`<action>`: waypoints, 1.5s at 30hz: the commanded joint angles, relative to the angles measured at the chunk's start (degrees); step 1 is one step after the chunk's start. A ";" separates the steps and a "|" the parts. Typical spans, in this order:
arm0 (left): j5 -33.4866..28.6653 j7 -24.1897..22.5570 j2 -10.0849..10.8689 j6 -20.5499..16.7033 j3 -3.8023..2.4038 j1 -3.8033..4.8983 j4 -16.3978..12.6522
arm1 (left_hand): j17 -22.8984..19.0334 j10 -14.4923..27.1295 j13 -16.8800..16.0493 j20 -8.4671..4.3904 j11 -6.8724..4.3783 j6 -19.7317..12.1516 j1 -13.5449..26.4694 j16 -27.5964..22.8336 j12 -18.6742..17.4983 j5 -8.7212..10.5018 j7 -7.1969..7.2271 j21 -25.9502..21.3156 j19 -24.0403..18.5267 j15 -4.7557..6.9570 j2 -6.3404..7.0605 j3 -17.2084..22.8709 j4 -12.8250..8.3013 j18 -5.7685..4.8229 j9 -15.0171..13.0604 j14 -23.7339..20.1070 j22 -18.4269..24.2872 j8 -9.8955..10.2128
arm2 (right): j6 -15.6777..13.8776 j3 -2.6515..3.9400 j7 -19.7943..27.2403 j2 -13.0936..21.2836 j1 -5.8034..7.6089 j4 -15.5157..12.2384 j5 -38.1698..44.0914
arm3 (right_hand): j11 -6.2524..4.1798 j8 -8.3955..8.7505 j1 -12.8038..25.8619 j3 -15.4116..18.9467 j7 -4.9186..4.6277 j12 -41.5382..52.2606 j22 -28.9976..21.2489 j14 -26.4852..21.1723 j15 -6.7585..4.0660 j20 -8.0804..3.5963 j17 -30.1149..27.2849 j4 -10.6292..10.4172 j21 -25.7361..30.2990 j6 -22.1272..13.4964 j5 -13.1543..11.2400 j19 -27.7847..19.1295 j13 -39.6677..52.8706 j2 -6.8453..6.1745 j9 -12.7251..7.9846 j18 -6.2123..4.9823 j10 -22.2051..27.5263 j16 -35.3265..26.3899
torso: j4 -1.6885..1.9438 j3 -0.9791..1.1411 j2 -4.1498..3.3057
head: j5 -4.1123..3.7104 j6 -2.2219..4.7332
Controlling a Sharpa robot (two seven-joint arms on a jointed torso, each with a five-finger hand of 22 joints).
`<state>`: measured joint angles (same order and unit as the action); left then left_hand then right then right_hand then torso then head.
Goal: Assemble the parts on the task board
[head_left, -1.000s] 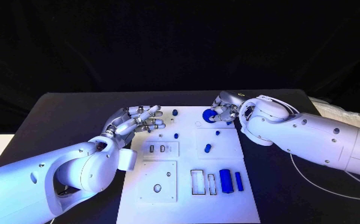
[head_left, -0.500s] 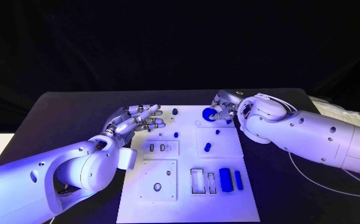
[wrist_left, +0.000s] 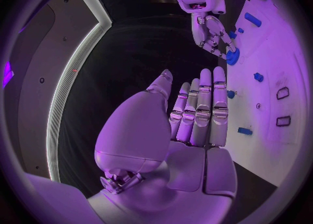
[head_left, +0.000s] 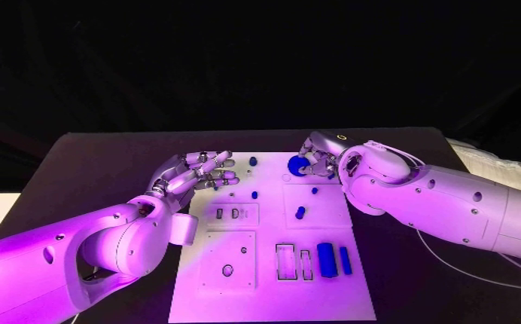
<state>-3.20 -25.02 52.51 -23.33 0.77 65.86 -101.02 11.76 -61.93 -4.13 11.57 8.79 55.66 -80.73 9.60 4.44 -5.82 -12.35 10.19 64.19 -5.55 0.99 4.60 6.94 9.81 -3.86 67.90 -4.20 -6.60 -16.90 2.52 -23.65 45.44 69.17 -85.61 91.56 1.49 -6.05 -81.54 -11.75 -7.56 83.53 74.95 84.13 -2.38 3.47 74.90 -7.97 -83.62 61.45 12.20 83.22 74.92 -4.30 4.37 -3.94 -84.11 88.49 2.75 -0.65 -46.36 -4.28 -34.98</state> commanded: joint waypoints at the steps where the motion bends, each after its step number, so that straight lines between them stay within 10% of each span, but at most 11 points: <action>1: -0.05 -0.34 -0.08 1.17 -0.04 0.08 0.06 | 0.05 -0.11 0.03 0.04 0.35 -0.02 -0.05 -0.35 -0.07 0.28 -0.34 -0.20 0.46 -0.18 -0.43 -0.10 -0.37 0.56 0.05 -0.15 0.06 0.25 | -5.02 0.02 -0.78 0.11 0.01 -1.32 1.97 | -0.49 -0.72 -0.44 -0.54 1.83 0.26 1.14 5.26 -0.47 -0.07 12.05 0.14 -0.24 3.27 0.29 0.41 10.11 1.35 1.00 1.06 -2.78 0.38 | 0.09 -0.04 0.06 | 0.02 0.14; 12: -0.05 -0.43 -0.09 1.17 -0.04 0.08 0.87 | 0.08 -0.12 0.03 0.04 0.35 -0.01 -0.08 -0.38 -0.09 0.28 -0.34 -0.23 0.48 -0.18 -0.46 -0.08 -0.41 0.56 0.05 -0.15 0.07 0.26 | -5.79 0.04 -0.75 -3.55 0.36 -4.00 2.49 | -0.43 -0.18 0.84 -1.40 1.70 0.11 1.56 5.25 -0.50 -0.22 12.00 0.13 -0.45 3.08 1.00 0.61 10.09 1.00 0.92 1.16 -2.74 0.36 | 0.32 -0.06 -0.06 | 0.41 0.23; 37: -0.06 -0.51 -0.04 1.24 -0.05 0.08 1.11 | 0.08 -0.12 0.03 0.04 0.35 -0.01 -0.08 -0.38 -0.09 0.28 -0.34 -0.23 0.48 -0.18 -0.46 -0.08 -0.41 0.56 0.05 -0.15 0.07 0.26 | -2.70 -0.94 0.06 -11.95 -0.80 2.10 2.54 | -0.07 0.83 3.06 -2.13 1.29 -0.59 1.70 5.19 -0.23 -0.03 11.71 -0.09 -0.51 2.39 0.14 0.63 9.71 0.25 0.68 1.18 -2.41 0.24 | 0.09 0.06 -0.06 | 1.20 -0.15; 45: -0.06 -0.47 -0.02 1.23 -0.05 0.08 1.09 | 0.08 -0.12 0.03 0.04 0.35 -0.01 -0.08 -0.38 -0.09 0.28 -0.34 -0.23 0.48 -0.18 -0.46 -0.08 -0.41 0.56 0.05 -0.15 0.07 0.26 | -2.88 -1.01 0.60 -12.71 -1.06 2.99 2.53 | 0.82 2.40 5.51 -1.50 0.28 -1.26 1.76 5.18 0.50 0.54 11.65 -0.54 -0.52 0.24 -3.61 0.59 9.37 -1.24 0.03 1.20 -2.07 0.21 | 0.11 0.05 -0.05 | 1.38 -0.16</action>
<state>-3.20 -25.05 52.54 -23.23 0.77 65.86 -99.81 11.78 -61.93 -4.13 11.57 8.79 55.66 -80.73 9.60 4.44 -5.82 -12.35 10.19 64.19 -5.54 0.99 4.59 6.94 9.81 -3.86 67.90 -4.22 -6.60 -20.68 1.55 -23.69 32.84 68.19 -82.75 93.39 1.93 -3.90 -76.22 -13.72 -7.27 82.57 74.92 84.12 -2.30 3.71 74.92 -8.42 -83.88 62.12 9.03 83.82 74.94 -4.99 4.51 -3.06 -83.89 88.66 2.86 -0.59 -46.42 -2.93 -35.12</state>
